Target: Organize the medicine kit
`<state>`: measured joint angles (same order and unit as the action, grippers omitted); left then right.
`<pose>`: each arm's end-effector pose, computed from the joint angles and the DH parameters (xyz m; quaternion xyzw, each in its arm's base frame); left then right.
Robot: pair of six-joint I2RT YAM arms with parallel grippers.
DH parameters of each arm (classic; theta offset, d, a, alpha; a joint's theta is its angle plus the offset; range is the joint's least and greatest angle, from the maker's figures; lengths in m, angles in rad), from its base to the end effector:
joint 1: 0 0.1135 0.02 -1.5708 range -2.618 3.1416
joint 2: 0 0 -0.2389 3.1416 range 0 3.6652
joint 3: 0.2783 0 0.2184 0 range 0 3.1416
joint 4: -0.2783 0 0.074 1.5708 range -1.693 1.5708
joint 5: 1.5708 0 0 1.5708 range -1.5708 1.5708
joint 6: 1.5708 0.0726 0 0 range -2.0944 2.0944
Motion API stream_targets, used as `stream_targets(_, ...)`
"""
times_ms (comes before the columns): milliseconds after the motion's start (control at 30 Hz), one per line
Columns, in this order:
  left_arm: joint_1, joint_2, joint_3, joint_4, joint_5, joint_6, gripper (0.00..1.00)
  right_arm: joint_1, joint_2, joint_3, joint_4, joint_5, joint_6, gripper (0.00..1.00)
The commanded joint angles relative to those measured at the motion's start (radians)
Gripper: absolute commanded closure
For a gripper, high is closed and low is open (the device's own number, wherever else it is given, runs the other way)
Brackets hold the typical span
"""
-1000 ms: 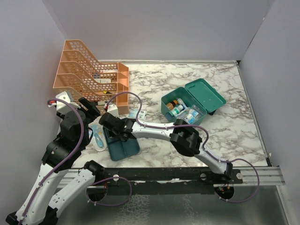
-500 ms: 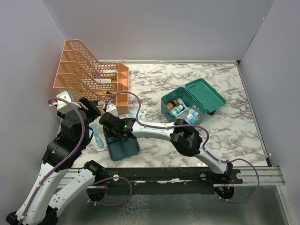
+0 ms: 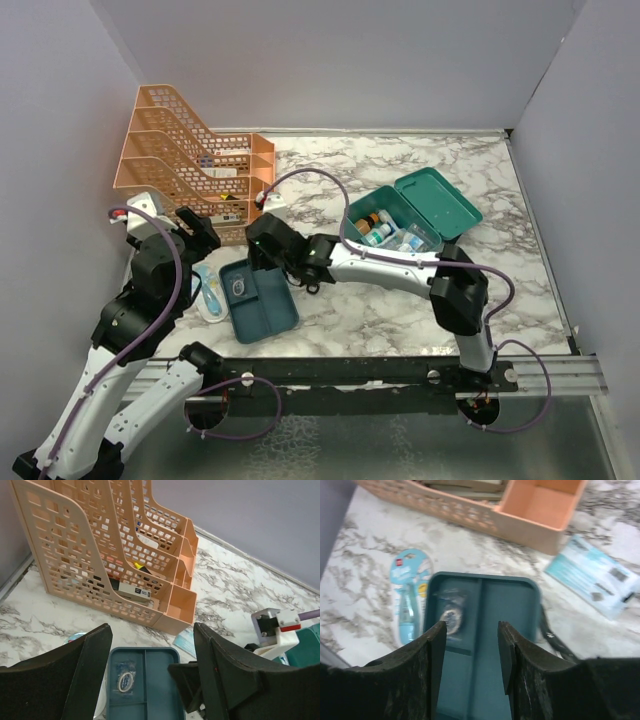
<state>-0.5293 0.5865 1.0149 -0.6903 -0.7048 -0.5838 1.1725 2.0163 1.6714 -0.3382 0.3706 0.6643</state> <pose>0.1204 -0.0160 0.3541 -0.2303 0.7386 -0.0693 0.6298 0.1991 0.4053 0.2251 -0.1465 0.8790 0.2344 0.3885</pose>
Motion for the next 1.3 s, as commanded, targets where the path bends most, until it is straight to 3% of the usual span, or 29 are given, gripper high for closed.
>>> stream_targets(0,0.004,-0.007,-0.04,-0.005,0.071,-0.022,0.3,-0.051,-0.058,-0.11,0.002,0.103,-0.021,0.54)
stream_targets(100,0.005,-0.007,-0.067,-0.005,0.088,-0.039,0.3,-0.081,-0.061,-0.14,-0.022,0.139,-0.064,0.53)
stream_targets(233,0.005,-0.014,-0.097,0.013,0.104,-0.047,0.29,-0.116,-0.024,-0.15,0.01,0.131,-0.275,0.48)
stream_targets(467,0.004,-0.005,-0.127,0.041,0.16,-0.031,0.29,-0.167,0.074,-0.082,0.024,-0.077,-0.482,0.48)
stream_targets(867,0.004,0.005,-0.169,0.061,0.229,-0.044,0.29,-0.206,0.211,0.046,-0.01,-0.094,-0.491,0.51)
stream_targets(1100,0.004,0.021,-0.172,0.06,0.234,-0.04,0.29,-0.247,0.238,0.027,-0.004,-0.168,-0.504,0.53)
stream_targets(1267,0.005,0.033,-0.175,0.064,0.237,-0.04,0.29,-0.254,0.232,-0.007,-0.025,-0.205,-0.487,0.61)
